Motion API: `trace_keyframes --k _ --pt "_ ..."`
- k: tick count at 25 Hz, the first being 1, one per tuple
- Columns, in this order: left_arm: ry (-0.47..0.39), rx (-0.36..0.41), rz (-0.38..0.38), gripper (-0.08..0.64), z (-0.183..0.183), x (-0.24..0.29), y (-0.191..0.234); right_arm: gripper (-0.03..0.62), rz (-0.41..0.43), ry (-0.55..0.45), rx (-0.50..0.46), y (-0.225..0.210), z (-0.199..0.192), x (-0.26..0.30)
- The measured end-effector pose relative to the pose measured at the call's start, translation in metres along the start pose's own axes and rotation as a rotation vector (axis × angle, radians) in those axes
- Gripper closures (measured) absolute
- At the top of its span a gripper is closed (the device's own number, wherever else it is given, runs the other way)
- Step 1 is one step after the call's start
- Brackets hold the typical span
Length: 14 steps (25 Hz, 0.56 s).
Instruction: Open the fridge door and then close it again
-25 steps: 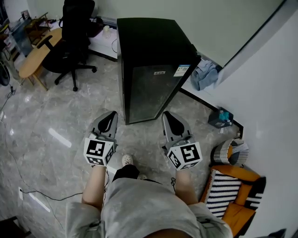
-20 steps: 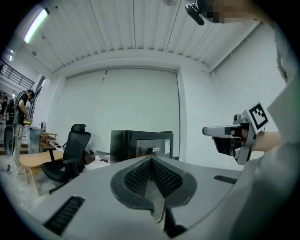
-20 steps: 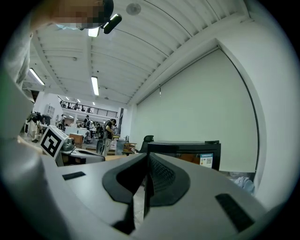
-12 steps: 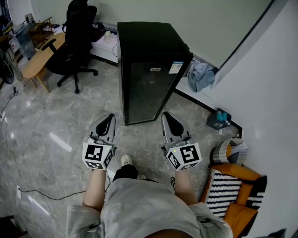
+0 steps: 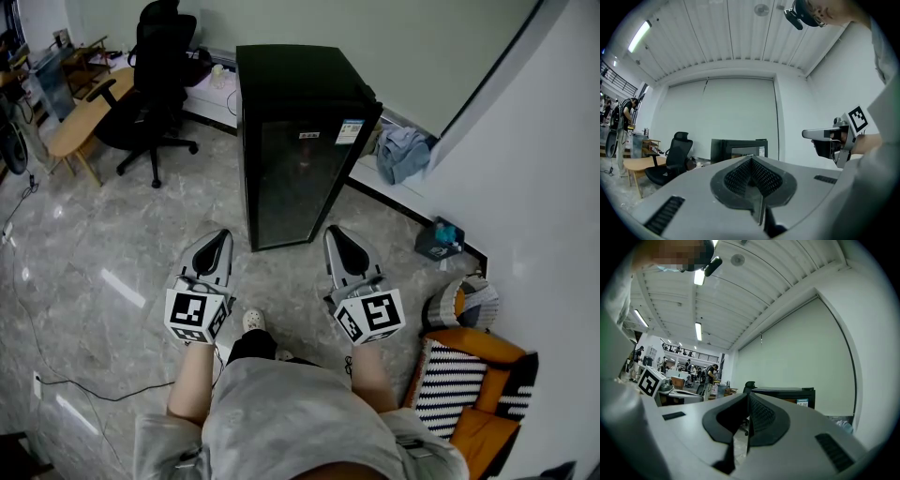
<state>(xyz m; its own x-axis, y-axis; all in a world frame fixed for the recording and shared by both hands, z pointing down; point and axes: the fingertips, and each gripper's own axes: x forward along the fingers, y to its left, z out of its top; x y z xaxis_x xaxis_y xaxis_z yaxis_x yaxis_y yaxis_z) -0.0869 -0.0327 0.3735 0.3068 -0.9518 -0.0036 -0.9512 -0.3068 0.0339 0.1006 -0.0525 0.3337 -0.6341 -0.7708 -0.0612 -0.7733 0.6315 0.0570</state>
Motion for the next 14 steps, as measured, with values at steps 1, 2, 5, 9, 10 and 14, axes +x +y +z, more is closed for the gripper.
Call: trace_keyframes --k 1,2,5,9,10,14 --pt "-0.003 0.0 -0.003 0.546 0.0 -0.001 -0.002 0.566 0.003 0.0 0.001 0.0 0.0 -0.001" --pt "-0.007 -0.001 -0.006 0.546 0.001 -0.001 -0.004 0.566 0.007 0.0 0.001 0.0 -0.001 -0.003" --pt "-0.011 -0.003 -0.015 0.545 0.002 -0.002 -0.008 0.566 0.02 0.0 -0.006 0.002 0.0 -0.004" --pt "-0.014 0.001 -0.02 0.545 0.003 -0.004 -0.013 0.566 0.025 -0.004 -0.008 0.002 0.003 -0.007" --pt "-0.013 0.003 -0.02 0.546 0.003 -0.005 -0.014 0.566 0.026 -0.005 -0.007 0.002 0.003 -0.008" --pt "-0.003 0.007 -0.019 0.545 0.001 -0.006 -0.02 0.566 0.022 -0.006 0.0 0.0 0.005 -0.013"
